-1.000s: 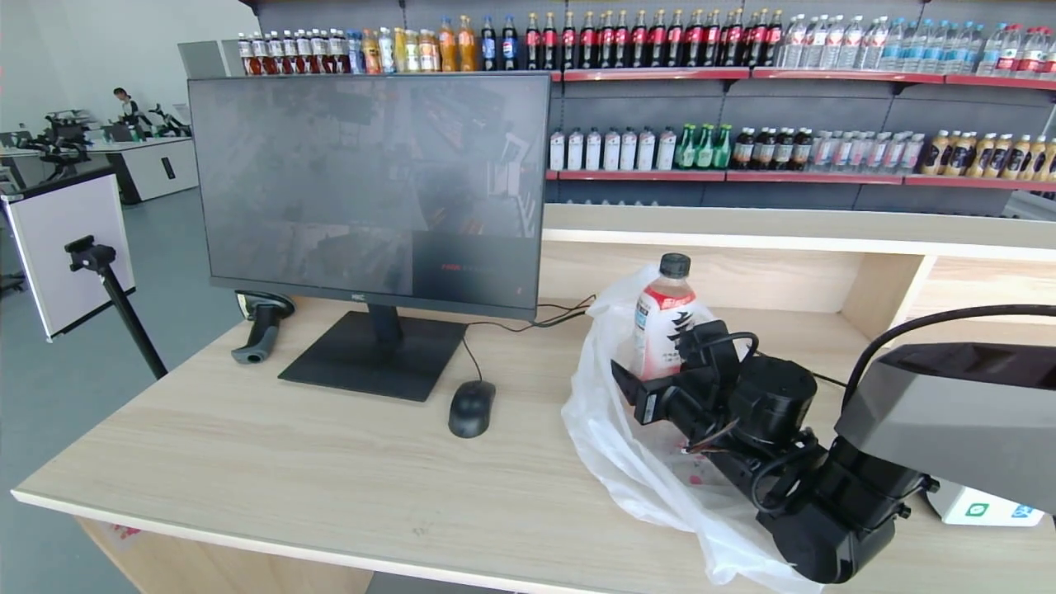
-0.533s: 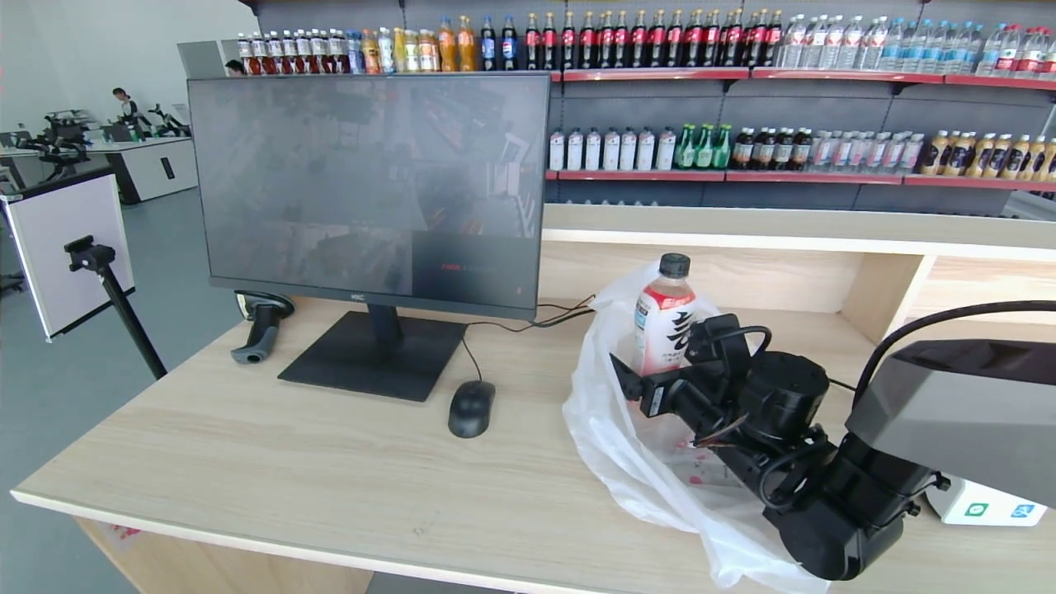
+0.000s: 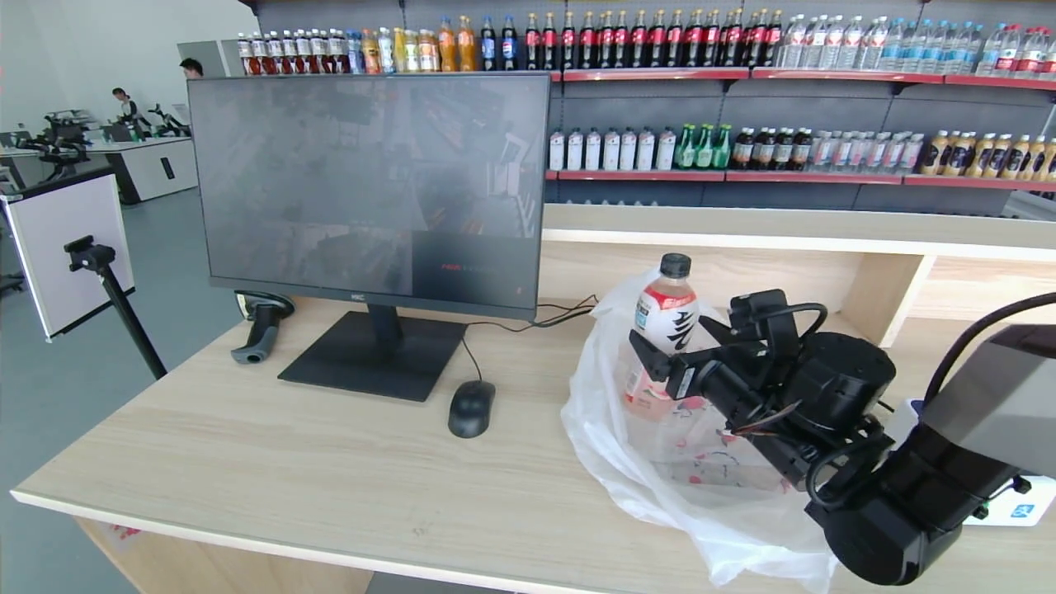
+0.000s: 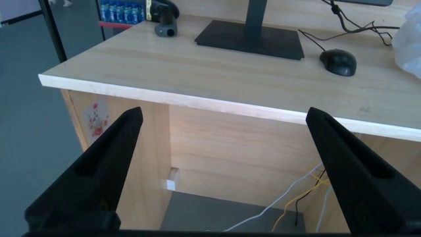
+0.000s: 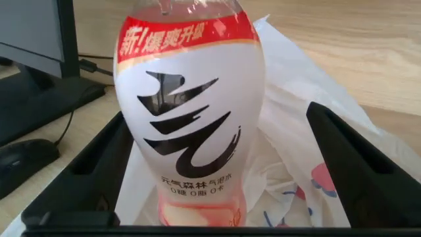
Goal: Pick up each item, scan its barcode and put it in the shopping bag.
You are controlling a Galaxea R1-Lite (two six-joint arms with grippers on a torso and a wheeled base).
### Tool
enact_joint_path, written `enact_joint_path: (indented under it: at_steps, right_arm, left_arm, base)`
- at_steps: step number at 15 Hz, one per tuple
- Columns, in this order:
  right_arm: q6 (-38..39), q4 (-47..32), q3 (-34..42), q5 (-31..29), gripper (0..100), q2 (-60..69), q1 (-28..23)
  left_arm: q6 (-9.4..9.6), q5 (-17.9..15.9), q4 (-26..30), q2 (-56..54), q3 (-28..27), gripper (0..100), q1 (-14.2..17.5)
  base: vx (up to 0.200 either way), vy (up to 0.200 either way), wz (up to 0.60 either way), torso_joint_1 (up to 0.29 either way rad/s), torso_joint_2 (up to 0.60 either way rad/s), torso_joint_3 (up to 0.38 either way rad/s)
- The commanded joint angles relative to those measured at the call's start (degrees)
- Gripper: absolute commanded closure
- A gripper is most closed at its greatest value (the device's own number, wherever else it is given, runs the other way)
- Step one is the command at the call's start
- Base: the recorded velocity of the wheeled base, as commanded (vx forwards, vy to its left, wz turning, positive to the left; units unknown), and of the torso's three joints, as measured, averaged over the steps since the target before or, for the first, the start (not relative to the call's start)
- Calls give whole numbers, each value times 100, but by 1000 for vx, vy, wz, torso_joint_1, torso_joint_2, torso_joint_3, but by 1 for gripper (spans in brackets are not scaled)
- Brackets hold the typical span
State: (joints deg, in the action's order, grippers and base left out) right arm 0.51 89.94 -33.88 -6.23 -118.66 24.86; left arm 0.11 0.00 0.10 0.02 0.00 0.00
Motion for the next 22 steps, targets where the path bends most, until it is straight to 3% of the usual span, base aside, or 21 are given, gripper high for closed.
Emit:
enact_joint_path:
  at_steps: [1,10,20,22]
  right_arm:
    - [-95,6,162,-1,0,511,19]
    - [-341,6,944,254,0,1653,81]
    - [-236,6,1278,245,0,1785,-42]
    - [-227,6,1270,245,0,1785,-42]
  left_arm:
    - [-2,0,-1,-2,0,0,0]
    - [-2,0,-10,-2,0,0,0]
    - [-11,0,-10,-2,0,0,0]
    - [-11,0,-10,-2,0,0,0]
  base:
    - [0,0,0,0,0,0]
    - [0,0,0,0,0,0]
    - [-200,0,0,-2,2,1]
    - [-100,0,-600,10,2,2]
